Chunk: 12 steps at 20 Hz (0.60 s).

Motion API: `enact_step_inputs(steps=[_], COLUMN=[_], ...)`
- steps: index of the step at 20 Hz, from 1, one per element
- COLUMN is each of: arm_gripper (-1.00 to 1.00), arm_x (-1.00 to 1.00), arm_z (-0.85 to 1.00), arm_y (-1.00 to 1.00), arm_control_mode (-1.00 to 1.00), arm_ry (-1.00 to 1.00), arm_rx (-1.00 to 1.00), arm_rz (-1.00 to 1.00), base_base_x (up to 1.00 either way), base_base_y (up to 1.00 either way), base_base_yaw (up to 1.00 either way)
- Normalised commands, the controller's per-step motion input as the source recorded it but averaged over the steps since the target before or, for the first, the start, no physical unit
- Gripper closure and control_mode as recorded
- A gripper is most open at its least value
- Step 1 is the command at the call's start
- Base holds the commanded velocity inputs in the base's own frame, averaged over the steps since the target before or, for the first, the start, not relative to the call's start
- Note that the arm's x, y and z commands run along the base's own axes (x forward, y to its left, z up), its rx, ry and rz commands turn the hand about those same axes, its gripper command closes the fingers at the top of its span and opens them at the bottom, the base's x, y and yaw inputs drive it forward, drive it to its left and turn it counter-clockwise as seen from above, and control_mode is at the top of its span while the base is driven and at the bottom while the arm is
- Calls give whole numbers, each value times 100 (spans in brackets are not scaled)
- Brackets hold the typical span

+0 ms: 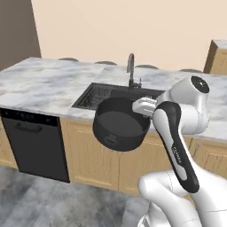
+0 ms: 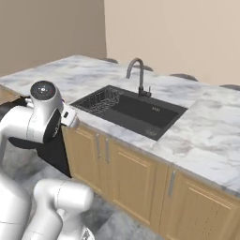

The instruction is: Move the pot and pan from the stove into the sink.

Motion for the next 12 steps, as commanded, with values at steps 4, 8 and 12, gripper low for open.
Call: enact_step_inputs(steps=[4, 8, 12], arm_gripper=[100, 100, 100], arm_x=[0, 0, 0], arm_z=[0, 0, 0], arm_y=[0, 0, 0], arm_control_mode=[100, 100, 100], arm_ry=[0, 0, 0], arm_rx=[0, 0, 0], arm_rz=[0, 0, 0], base_base_x=[17, 17, 17], base_base_y=[-26, -28, -27], base_base_yaw=[-40, -40, -40])
